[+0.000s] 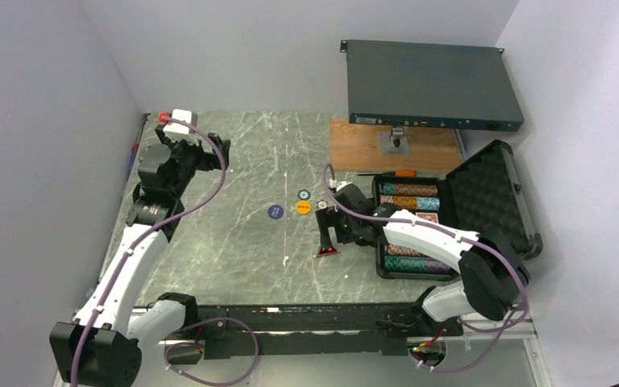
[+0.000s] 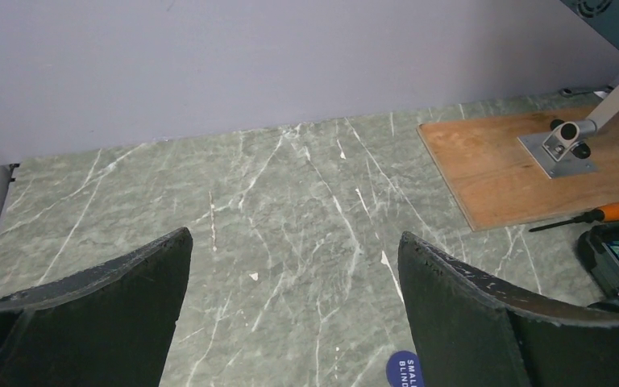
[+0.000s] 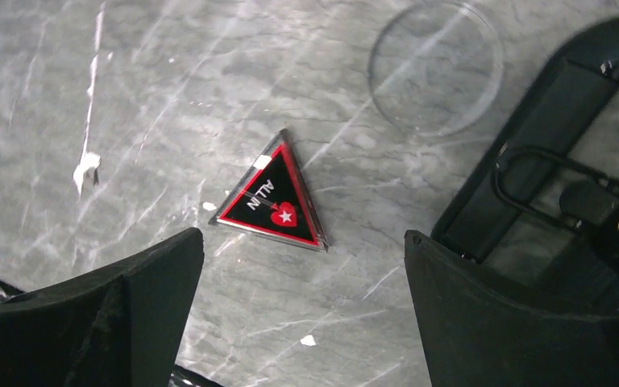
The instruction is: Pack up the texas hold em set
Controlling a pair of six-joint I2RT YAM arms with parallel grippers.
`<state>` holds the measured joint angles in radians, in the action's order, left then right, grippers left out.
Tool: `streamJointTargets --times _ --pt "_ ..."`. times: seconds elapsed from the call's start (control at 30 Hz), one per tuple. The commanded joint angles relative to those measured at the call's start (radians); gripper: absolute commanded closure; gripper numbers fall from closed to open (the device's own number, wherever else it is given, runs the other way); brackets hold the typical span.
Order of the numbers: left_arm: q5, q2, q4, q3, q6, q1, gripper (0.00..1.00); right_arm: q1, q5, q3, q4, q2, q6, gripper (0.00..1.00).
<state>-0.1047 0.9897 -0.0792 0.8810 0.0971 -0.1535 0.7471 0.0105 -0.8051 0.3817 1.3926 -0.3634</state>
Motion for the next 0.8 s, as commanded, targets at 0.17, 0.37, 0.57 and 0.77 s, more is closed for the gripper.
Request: streamJointTargets --times 0.17,0.37,0.57,0.77 --pt "0.012 0.001 0.011 0.043 0.016 -0.021 0.01 0.077 0.213 0.015 0.043 0.030 -0.577 0.09" --pt "-0.003 -0.015 0.020 0.055 0.060 -0.021 0.01 0.160 0.385 -0.199 0.362 0.178 -0.879 0.08" --pt "0.009 -0.014 0.026 0.060 0.055 -0.021 0.01 0.209 0.390 -0.320 0.460 0.347 -0.957 0.09" --pt "-0.007 -0.025 0.020 0.059 0.064 -0.021 0.01 0.224 0.402 -0.305 0.427 0.363 -0.953 0.09"
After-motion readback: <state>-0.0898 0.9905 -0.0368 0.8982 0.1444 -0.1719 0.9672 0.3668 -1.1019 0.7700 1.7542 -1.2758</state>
